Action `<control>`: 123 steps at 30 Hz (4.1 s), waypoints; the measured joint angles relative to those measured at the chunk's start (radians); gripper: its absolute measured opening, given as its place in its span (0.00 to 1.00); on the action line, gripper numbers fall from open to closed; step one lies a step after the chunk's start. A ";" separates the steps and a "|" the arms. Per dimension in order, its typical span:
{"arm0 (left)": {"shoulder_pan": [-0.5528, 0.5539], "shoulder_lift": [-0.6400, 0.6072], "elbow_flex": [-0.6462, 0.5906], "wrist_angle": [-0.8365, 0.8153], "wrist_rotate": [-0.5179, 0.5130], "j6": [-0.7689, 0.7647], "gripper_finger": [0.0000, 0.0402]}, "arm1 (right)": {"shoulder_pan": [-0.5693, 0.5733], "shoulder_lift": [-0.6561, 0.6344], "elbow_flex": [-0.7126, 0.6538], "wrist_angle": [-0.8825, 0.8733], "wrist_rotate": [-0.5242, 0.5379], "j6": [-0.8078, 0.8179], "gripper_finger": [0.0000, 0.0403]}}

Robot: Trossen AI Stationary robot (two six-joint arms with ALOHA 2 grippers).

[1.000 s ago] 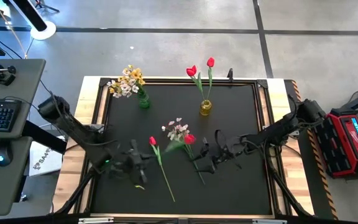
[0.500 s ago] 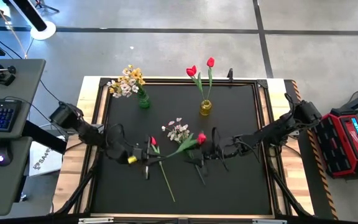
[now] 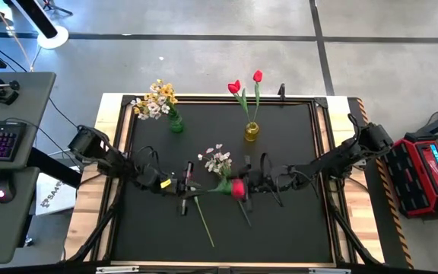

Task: Sort flowers into vase by color
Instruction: Put the top red flower into the yellow vase, then put the white flowers into the green vase

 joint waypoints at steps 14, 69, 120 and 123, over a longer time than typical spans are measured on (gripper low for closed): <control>0.045 -0.001 0.059 -0.061 0.044 0.021 0.00 | -0.008 0.000 0.000 0.154 -0.043 -0.069 0.50; -0.003 -0.001 0.073 -0.644 -0.487 -0.344 0.41 | -0.691 -0.472 0.123 -0.982 -0.019 0.079 0.00; -0.103 -0.003 0.176 -0.535 -0.508 -0.273 0.41 | -0.711 -0.311 0.290 -1.306 -0.066 0.144 0.48; -0.112 -0.003 0.186 -0.570 -0.560 -0.270 0.41 | -0.695 -0.317 0.341 -1.395 -0.061 0.169 0.52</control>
